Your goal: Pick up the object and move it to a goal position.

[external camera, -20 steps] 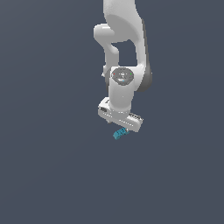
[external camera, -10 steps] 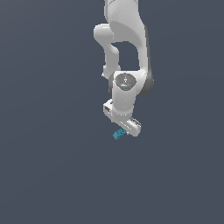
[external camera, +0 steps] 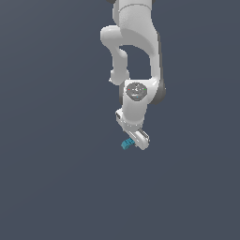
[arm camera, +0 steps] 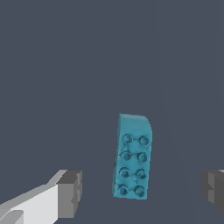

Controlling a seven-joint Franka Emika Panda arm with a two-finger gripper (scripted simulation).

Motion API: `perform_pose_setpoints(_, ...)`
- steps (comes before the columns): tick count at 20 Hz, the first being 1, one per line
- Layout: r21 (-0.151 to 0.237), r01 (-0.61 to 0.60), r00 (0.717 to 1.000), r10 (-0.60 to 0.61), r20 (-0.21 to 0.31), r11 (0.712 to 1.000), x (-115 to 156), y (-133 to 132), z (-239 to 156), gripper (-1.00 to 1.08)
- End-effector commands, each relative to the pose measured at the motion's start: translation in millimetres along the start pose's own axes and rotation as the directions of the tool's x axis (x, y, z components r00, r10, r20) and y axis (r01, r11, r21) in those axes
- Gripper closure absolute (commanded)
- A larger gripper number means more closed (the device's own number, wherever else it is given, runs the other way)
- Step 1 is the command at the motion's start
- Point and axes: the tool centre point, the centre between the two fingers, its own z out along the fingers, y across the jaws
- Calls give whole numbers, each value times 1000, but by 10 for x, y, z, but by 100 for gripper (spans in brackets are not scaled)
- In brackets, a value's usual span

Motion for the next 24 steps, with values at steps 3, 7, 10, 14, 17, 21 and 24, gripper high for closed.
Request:
perform_pose_setpoints(3, -1, -61, 998, 61, 0, 998, -26, 2, 47, -92)
perform_pose_setpoints(7, -2, -89, 996, 89, 0, 996, -39, 3, 69, -92)
perform_pose_setpoints(10, -2, -95, 995, 95, 0, 995, -41, 3, 74, -92)
perform_pose_setpoints(14, -2, -90, 996, 90, 0, 996, -43, 3, 102, -92)
perform_pose_setpoints(17, -2, -91, 996, 91, 0, 996, -44, 6, 191, -92)
perform_pose_setpoints(21, -2, -94, 996, 94, 0, 996, -45, 14, 392, -92)
perform_pose_setpoints(24, -2, -95, 996, 95, 0, 996, -47, 15, 510, -92)
